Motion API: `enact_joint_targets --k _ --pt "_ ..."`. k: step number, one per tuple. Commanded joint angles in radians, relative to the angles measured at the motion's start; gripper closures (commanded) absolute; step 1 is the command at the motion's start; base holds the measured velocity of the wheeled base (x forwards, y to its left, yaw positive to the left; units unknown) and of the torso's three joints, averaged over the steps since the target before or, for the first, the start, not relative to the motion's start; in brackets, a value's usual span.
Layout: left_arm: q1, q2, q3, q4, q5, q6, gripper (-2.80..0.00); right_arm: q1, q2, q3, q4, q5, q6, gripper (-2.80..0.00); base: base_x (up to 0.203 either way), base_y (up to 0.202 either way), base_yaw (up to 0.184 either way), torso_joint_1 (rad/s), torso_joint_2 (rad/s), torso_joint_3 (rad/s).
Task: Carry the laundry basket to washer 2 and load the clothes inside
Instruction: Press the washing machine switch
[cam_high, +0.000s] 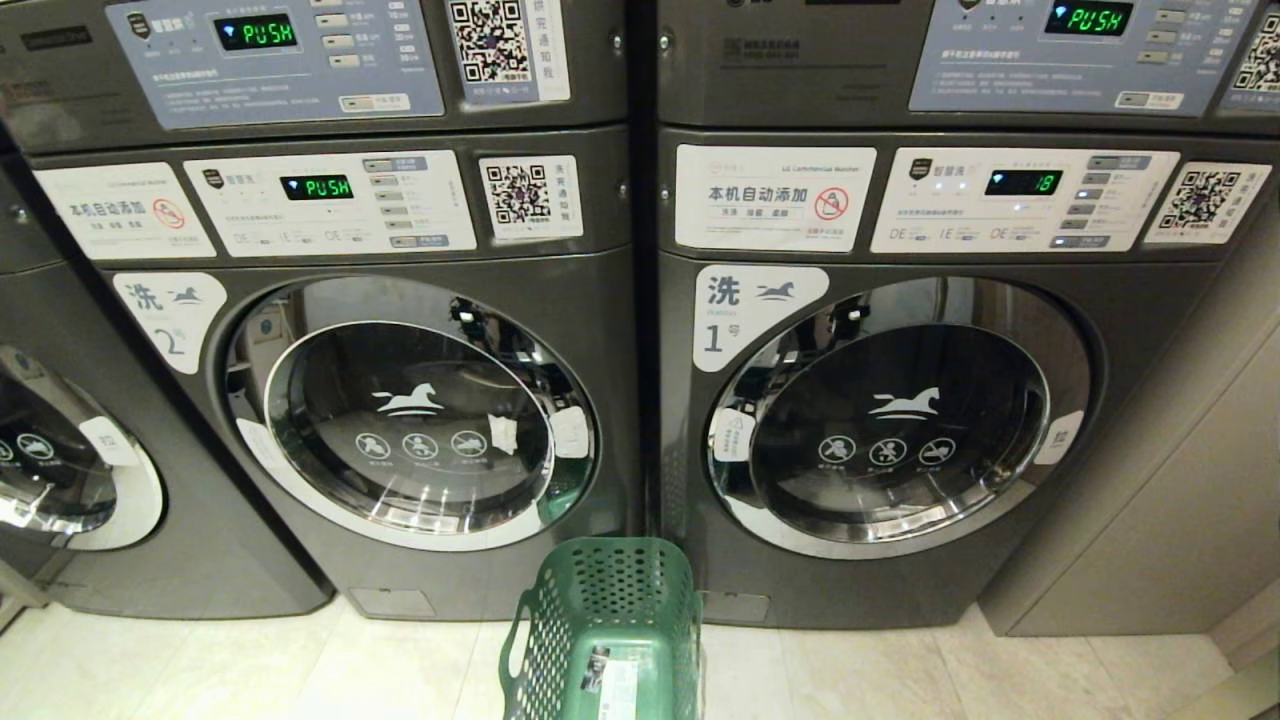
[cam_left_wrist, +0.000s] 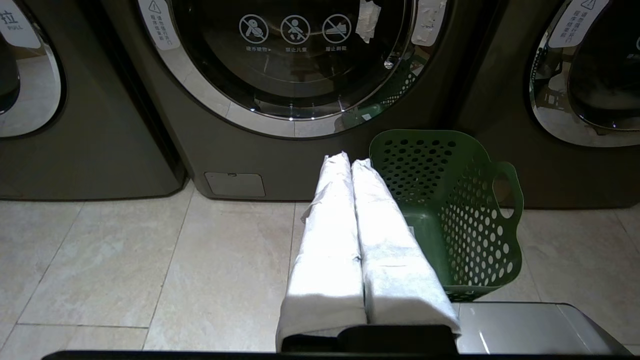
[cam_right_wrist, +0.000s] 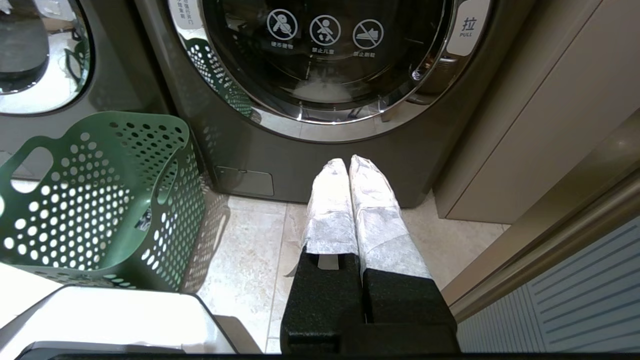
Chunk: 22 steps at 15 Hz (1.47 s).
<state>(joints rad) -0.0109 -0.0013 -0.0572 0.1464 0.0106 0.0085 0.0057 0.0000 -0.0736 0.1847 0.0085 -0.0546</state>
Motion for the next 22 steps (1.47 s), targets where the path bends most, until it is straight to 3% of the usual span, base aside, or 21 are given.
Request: enact_joint_targets --k 1,3,6,10,13,16,19,22 --pt "0.000 0.001 -0.002 0.000 -0.002 0.019 0.00 0.000 0.002 0.000 0.001 0.001 -0.001 0.00 0.000 0.000 0.000 0.000 0.00 0.000" --pt "0.000 0.007 -0.091 -0.006 0.000 0.044 0.00 0.000 0.002 -0.001 0.001 0.001 -0.001 0.00 0.000 0.000 0.000 0.000 0.00 0.000" --pt "-0.007 0.188 -0.383 0.010 -0.010 0.041 0.00 0.000 0.002 0.000 0.001 0.001 -0.001 0.00 0.000 0.000 0.000 0.000 0.00 0.000" --pt "-0.033 0.733 -0.711 -0.025 -0.052 -0.105 0.00 0.000 0.002 -0.001 0.001 0.001 -0.001 0.00 0.000 0.000 0.000 0.000 0.00 0.000" --pt "-0.040 1.138 -0.858 -0.213 -0.086 -0.201 0.00 0.000 0.002 -0.002 0.001 0.001 -0.001 0.00 0.000 0.000 0.000 0.000 0.00 0.000" --pt "-0.058 1.485 -1.074 -0.352 -0.116 -0.250 0.00 0.000 0.002 0.000 0.001 0.001 -0.001 0.00 0.000 0.000 0.000 0.000 0.00 0.000" --pt "-0.084 1.745 -1.311 -0.448 -0.111 -0.226 0.00 0.000 0.002 -0.001 0.001 0.001 -0.001 0.00 0.000 0.000 0.000 0.000 0.00 0.000" --pt "-0.096 1.786 -1.318 -0.568 -0.081 -0.153 0.00 0.000 0.002 0.000 0.001 0.001 -0.001 0.00 0.000 0.000 0.000 0.000 0.00 0.000"
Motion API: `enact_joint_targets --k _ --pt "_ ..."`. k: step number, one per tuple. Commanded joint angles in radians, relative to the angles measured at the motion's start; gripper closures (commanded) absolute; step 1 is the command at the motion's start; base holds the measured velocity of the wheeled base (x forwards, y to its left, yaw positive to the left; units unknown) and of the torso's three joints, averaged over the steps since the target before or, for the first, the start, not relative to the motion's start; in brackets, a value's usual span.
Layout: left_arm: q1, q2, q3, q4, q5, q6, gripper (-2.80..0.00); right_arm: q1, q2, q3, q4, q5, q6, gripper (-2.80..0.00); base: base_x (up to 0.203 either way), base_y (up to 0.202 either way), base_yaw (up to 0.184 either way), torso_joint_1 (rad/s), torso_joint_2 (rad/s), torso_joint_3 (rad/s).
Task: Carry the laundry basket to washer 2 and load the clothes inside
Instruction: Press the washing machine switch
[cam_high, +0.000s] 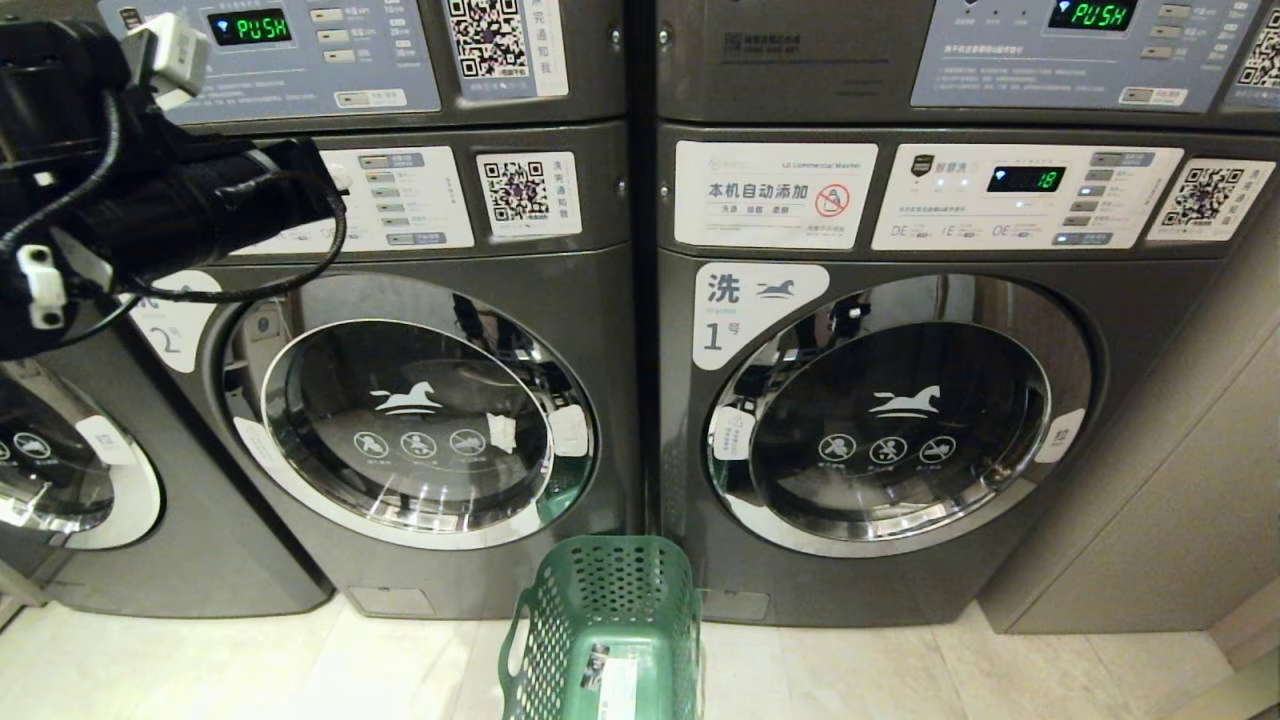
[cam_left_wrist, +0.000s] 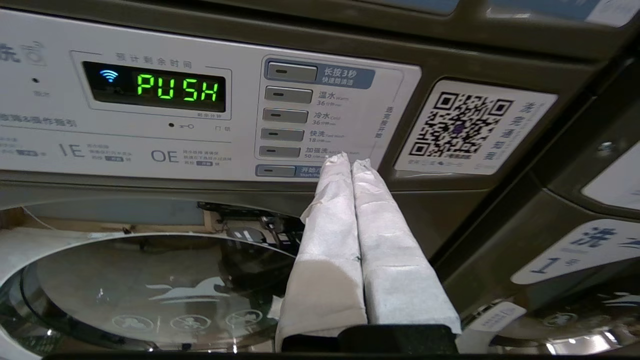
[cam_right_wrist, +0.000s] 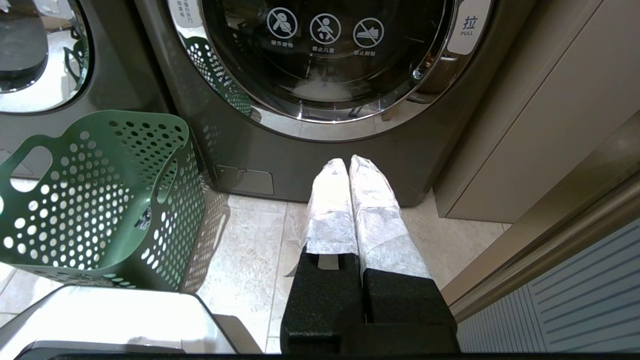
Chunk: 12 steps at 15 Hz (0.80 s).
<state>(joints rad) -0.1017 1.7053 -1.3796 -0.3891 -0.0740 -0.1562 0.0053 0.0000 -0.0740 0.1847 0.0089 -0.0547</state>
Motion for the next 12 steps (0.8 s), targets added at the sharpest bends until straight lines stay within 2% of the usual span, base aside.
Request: enact_joint_targets --k 1,3,4,8,11,12 --pt "-0.004 0.073 0.052 -0.057 0.020 0.044 0.00 0.001 0.002 0.000 0.001 0.000 -0.001 0.00 0.000 0.000 0.000 0.000 0.00 0.000" --pt "-0.003 0.073 0.111 -0.157 0.083 0.150 0.00 0.001 0.002 0.000 0.001 0.000 -0.001 0.00 0.000 0.000 0.000 0.000 0.00 0.000" --pt "-0.009 0.081 0.113 -0.210 0.098 0.183 0.00 0.001 0.002 0.000 0.001 0.000 -0.001 0.00 0.000 0.000 0.000 0.000 0.00 0.000" --pt "-0.016 0.102 0.137 -0.311 0.091 0.189 0.00 0.001 0.002 -0.001 0.001 0.000 -0.001 0.00 0.000 0.000 0.000 0.000 0.00 0.000" --pt "-0.012 0.140 0.179 -0.458 -0.011 0.188 0.00 0.001 0.002 0.000 0.001 0.000 -0.001 0.00 0.000 0.000 0.000 0.000 0.00 0.000" --pt "-0.006 0.155 0.174 -0.467 -0.025 0.188 0.00 0.001 0.002 0.000 0.001 0.000 -0.001 0.00 0.000 0.000 0.000 0.000 0.00 0.000"
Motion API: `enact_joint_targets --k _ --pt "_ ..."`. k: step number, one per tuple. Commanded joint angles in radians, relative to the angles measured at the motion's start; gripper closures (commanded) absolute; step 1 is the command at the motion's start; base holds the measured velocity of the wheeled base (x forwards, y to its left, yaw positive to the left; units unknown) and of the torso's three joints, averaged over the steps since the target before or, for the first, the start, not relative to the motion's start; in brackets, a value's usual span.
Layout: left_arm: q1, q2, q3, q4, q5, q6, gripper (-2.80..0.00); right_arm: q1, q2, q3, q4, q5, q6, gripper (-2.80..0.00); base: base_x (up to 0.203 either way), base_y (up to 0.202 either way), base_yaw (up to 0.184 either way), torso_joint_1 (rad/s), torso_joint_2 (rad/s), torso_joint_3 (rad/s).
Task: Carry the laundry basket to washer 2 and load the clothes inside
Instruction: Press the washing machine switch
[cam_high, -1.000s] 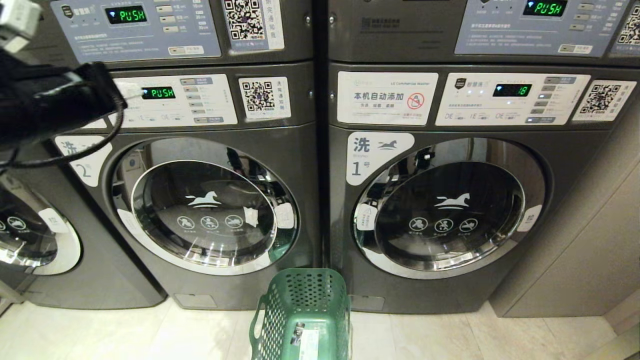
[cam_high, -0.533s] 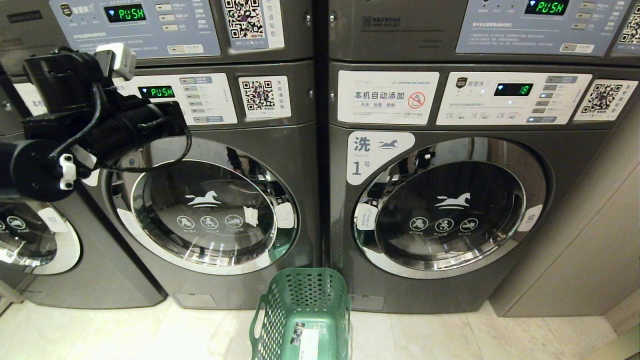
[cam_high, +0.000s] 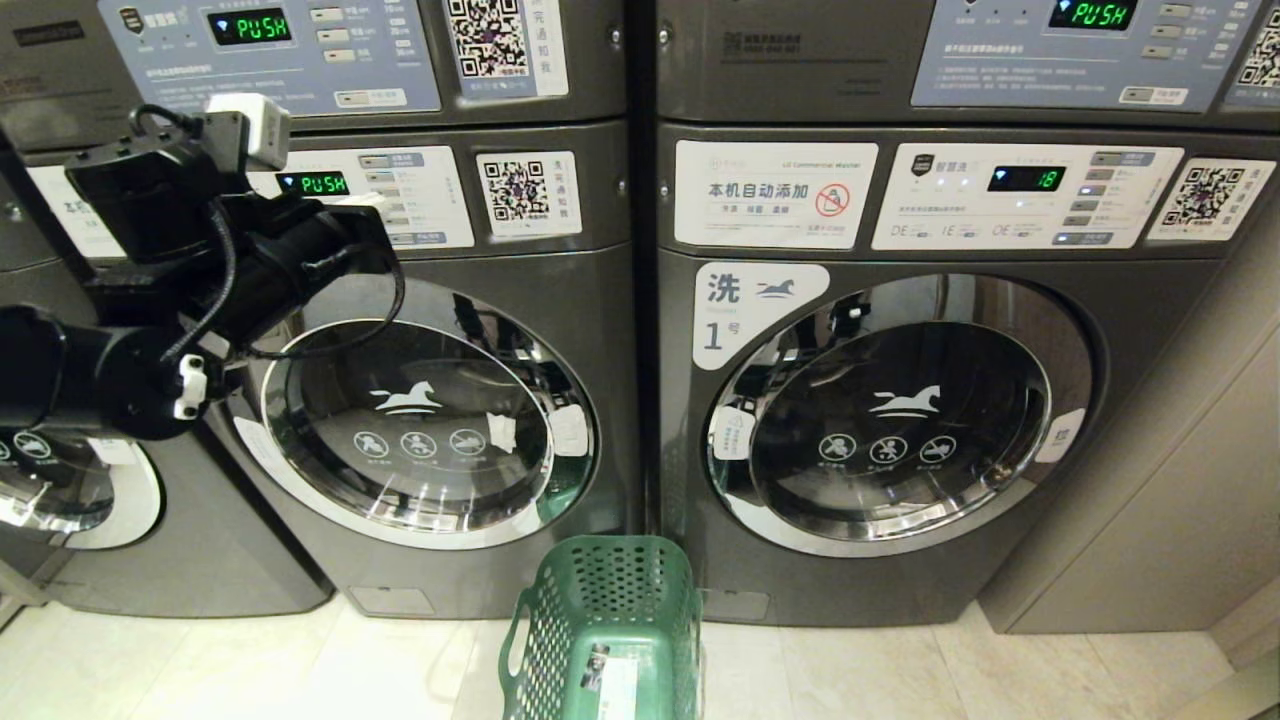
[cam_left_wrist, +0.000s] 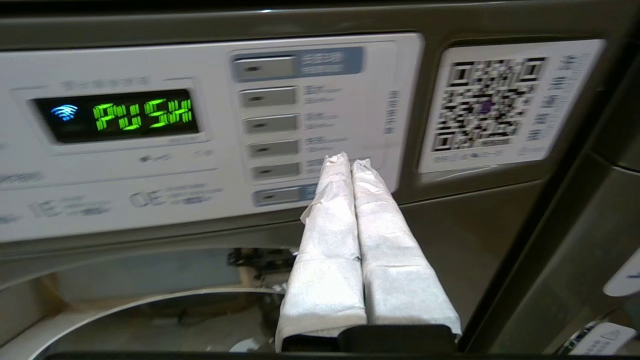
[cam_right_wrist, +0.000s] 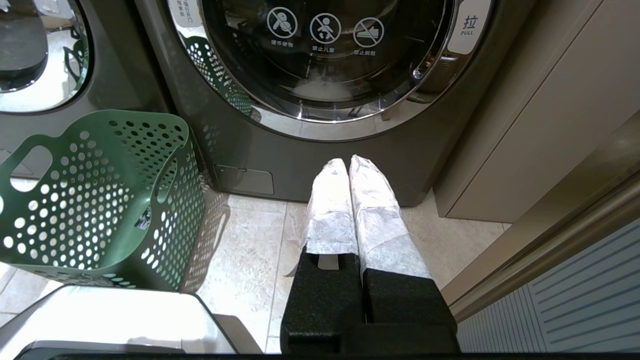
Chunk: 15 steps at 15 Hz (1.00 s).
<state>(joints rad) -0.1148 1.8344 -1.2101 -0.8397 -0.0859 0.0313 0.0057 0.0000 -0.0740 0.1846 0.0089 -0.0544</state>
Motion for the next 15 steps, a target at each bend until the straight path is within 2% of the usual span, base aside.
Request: enact_joint_targets --k 1,7,15 --pt "0.010 0.034 0.001 -0.019 -0.017 -0.001 0.00 0.000 0.002 0.000 0.001 0.000 -0.001 0.00 0.000 0.000 0.000 0.000 0.00 0.000" --pt "0.023 0.085 -0.106 -0.013 -0.015 -0.002 0.00 0.000 0.002 0.000 0.002 0.000 -0.001 0.00 0.000 0.000 0.000 0.000 0.00 0.000" --pt "0.046 0.097 -0.125 -0.006 -0.012 -0.004 0.00 0.000 0.002 0.000 0.001 0.000 -0.001 0.00 0.000 0.000 0.000 0.000 0.00 0.000"
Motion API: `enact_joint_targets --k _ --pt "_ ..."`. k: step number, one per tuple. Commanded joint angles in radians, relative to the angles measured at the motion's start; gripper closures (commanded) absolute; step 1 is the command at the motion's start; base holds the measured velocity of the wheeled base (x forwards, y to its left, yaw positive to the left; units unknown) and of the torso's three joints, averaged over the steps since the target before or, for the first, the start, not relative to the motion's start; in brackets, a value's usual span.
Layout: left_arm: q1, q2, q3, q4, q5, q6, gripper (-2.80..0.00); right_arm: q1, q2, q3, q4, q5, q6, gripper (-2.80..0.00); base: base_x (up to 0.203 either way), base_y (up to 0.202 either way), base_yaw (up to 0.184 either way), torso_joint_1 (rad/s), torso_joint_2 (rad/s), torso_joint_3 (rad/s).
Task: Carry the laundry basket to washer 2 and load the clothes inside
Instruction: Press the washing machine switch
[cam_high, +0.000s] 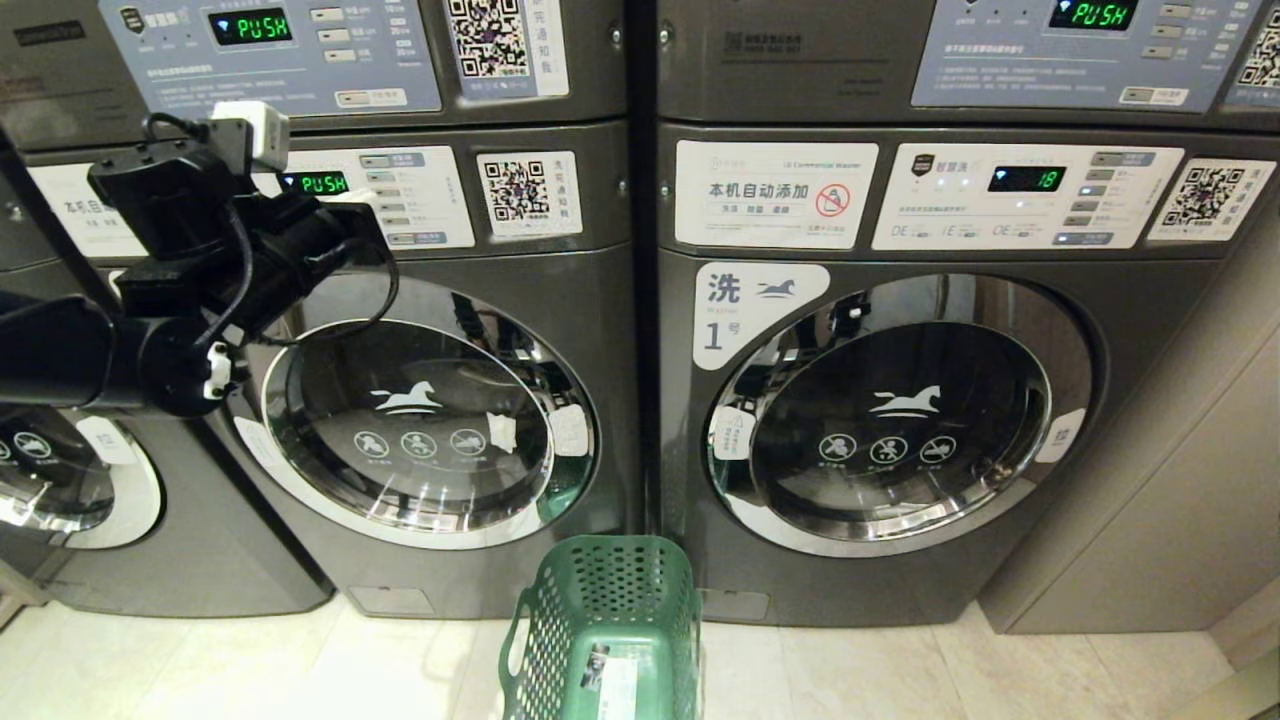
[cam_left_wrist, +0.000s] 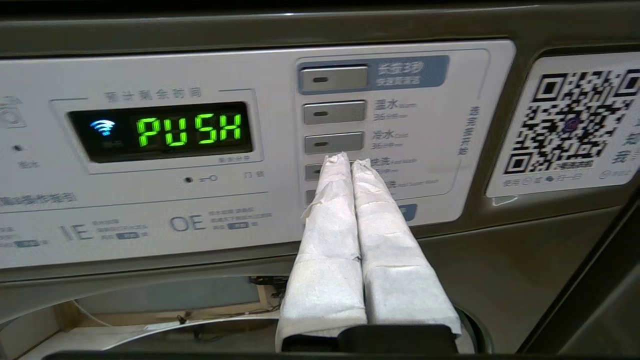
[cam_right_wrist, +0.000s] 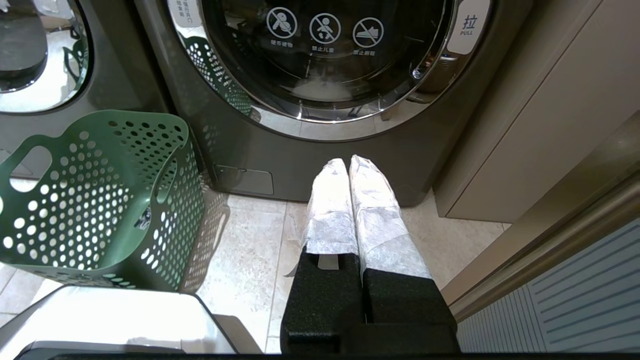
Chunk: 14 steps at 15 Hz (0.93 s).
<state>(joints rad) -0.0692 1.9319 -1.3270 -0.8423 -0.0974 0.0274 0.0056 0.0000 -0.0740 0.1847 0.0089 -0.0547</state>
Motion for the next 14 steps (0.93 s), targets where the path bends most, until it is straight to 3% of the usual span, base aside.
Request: enact_joint_targets --k 1,14 --pt "0.000 0.002 -0.023 0.004 0.005 0.000 0.00 0.001 0.002 0.000 0.001 0.000 -0.001 0.00 0.000 0.000 0.000 0.000 0.00 0.000" --pt "0.000 0.025 -0.083 0.061 0.019 -0.023 0.00 0.001 0.002 -0.001 0.001 0.000 -0.001 0.00 0.000 0.000 0.000 0.000 0.00 0.000"
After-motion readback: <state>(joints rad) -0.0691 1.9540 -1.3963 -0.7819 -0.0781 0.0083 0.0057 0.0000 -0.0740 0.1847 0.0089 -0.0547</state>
